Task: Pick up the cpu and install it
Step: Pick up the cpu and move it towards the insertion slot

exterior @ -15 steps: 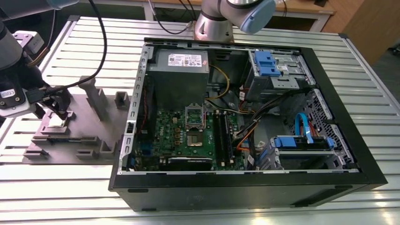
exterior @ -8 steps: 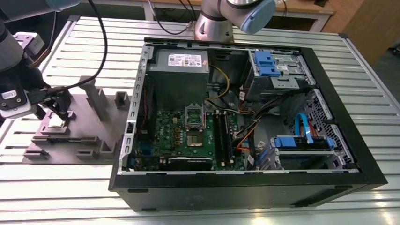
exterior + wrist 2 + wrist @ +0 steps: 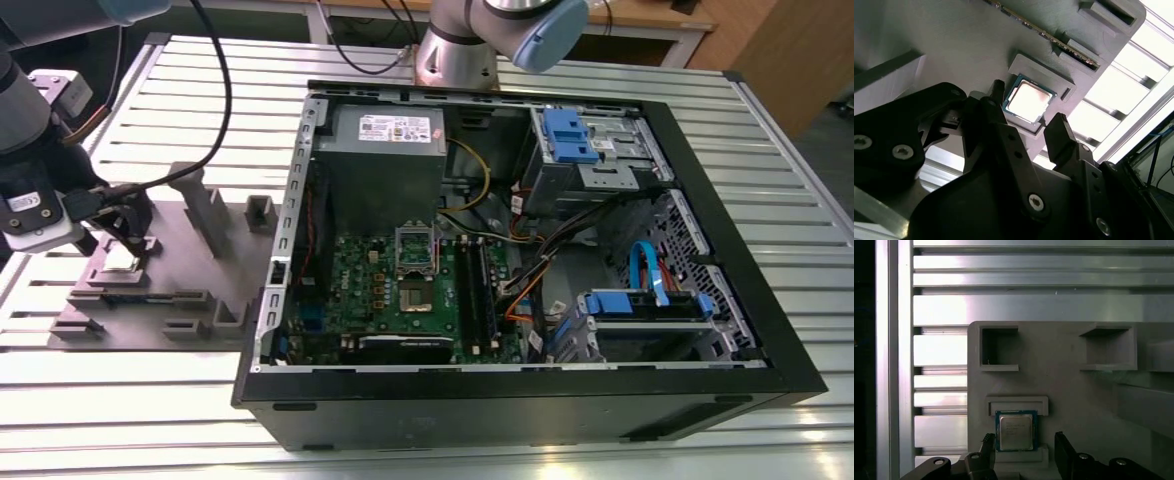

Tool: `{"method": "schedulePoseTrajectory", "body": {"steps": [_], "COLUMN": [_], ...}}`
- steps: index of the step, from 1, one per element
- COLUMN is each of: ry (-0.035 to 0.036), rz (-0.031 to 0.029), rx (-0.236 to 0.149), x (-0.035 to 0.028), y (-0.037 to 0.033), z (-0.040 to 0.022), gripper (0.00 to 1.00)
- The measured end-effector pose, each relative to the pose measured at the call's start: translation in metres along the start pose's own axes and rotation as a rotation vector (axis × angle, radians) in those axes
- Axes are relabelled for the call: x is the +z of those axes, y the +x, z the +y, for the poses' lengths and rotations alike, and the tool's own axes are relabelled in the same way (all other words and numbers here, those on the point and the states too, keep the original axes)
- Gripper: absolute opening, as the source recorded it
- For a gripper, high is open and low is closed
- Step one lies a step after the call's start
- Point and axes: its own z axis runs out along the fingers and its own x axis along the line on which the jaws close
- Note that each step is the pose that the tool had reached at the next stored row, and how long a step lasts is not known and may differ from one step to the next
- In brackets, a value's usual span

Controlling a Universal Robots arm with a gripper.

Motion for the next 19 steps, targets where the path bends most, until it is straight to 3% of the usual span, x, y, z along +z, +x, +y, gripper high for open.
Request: {"method": "schedulePoseTrajectory", "body": {"steps": [8,14,19], "ry": [-0.0001,0.0003,0.0065], "rz": [-0.0001,-0.0002,0.0000], "rx": [-0.001,0.000,-0.006], "x": [0.0003,0.0044,0.0091], "y": [0.0001,0.0044,0.0043], "z": [0.0000,0.0017,0.0017], "gripper": [0.59,0.59,0.59]}}
